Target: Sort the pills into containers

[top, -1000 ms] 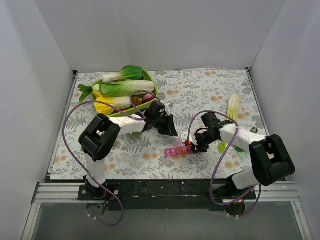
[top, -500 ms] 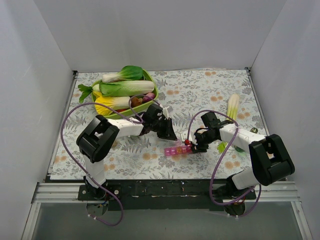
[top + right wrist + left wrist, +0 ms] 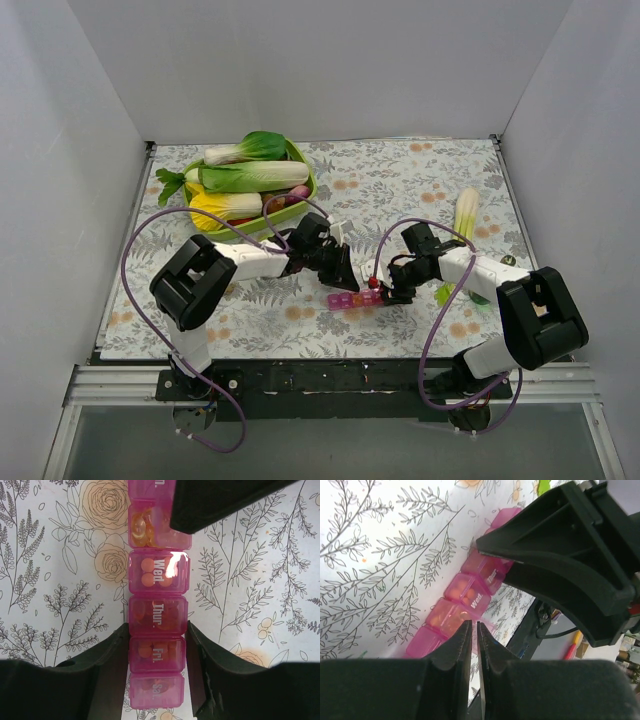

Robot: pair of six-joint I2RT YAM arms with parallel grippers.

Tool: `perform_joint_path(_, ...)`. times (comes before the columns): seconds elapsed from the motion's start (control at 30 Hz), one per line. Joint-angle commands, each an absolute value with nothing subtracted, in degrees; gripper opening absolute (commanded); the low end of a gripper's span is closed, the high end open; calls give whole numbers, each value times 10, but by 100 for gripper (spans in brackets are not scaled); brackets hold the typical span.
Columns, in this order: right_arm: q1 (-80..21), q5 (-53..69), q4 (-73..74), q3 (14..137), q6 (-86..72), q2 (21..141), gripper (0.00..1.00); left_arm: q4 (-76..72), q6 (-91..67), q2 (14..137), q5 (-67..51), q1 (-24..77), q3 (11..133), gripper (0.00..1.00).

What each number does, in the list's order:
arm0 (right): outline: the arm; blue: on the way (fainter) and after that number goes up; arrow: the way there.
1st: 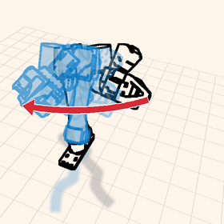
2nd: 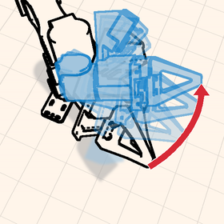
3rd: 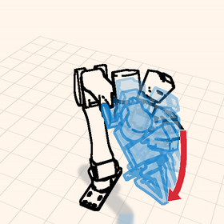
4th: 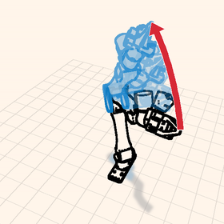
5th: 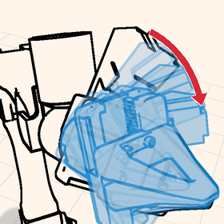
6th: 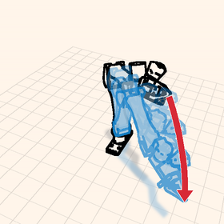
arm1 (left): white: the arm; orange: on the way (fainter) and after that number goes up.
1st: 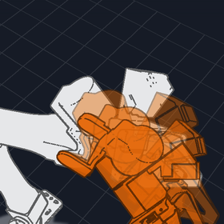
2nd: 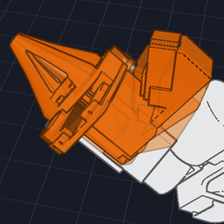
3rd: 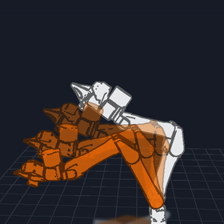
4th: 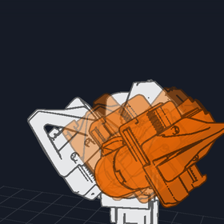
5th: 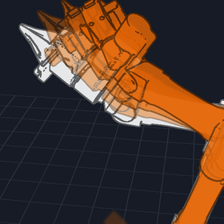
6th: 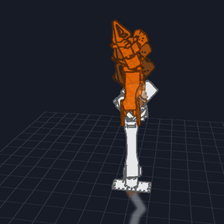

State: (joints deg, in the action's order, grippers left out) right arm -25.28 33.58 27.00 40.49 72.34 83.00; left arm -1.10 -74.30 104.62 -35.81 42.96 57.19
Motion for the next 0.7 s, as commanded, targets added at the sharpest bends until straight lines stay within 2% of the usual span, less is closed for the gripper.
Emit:
perform_joint_path(0.0, -258, 328, 276, 411, 714, 845, 43, 14, -731, 1038, -359, 436, 564, 8)
perform_joint_path(0.67, -258, 322, 274, 417, 700, 853, 41, 122, -681, 1090, -299, 468, 626, 6)
